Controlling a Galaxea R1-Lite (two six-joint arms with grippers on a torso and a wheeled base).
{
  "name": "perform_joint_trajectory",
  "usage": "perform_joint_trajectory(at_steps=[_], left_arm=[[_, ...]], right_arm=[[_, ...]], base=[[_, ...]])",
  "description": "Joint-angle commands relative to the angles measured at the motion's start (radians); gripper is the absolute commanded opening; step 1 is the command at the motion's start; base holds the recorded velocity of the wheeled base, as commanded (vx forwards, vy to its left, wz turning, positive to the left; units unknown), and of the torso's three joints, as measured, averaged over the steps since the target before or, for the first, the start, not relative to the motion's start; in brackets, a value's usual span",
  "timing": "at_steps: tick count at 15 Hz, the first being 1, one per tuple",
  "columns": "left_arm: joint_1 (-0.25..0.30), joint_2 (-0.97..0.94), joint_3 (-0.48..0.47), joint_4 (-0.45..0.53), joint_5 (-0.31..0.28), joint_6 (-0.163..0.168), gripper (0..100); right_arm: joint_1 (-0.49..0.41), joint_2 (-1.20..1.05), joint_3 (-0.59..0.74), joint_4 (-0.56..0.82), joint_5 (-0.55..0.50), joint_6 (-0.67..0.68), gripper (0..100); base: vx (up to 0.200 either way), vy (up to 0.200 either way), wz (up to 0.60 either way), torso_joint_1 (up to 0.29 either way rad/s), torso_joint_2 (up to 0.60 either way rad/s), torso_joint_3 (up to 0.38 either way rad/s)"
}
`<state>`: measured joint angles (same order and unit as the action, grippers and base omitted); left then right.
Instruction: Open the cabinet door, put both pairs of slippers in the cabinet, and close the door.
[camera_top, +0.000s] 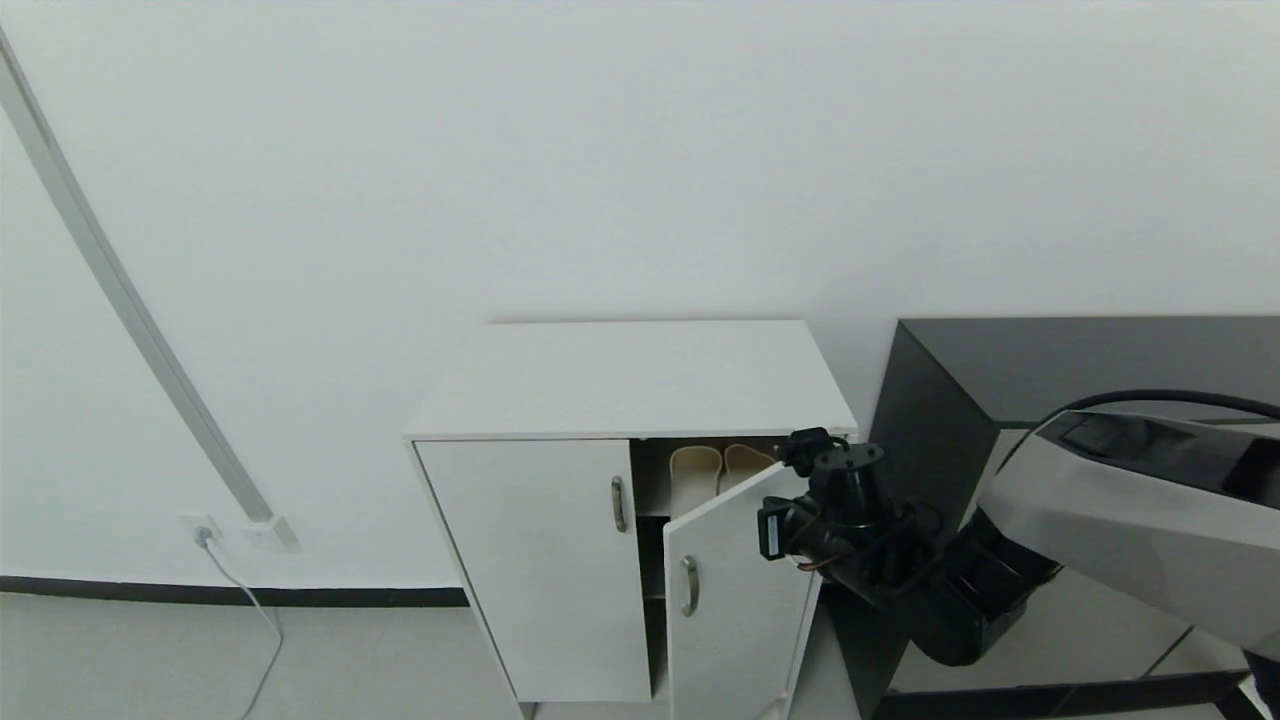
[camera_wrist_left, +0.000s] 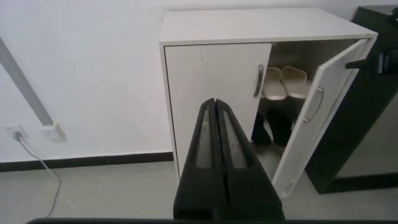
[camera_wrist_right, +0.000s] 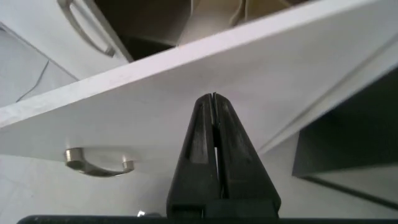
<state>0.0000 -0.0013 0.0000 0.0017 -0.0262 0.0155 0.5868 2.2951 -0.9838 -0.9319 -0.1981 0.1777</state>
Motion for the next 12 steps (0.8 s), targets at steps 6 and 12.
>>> perform_joint_trajectory(at_steps=[6,12], left_arm=[[0.0,0.001,0.0,0.0,0.0,0.0,0],[0.0,0.001,0.0,0.0,0.0,0.0,0]], right_arm=[[-0.03,0.11,-0.2,0.059,0.0,-0.006,0],[-0.045,0.133,-0.276,0.107,0.0,-0.004,0]], base=[[0.0,0.0,0.0,0.0,0.0,0.0],[0.0,0.0,0.0,0.0,0.0,0.0]])
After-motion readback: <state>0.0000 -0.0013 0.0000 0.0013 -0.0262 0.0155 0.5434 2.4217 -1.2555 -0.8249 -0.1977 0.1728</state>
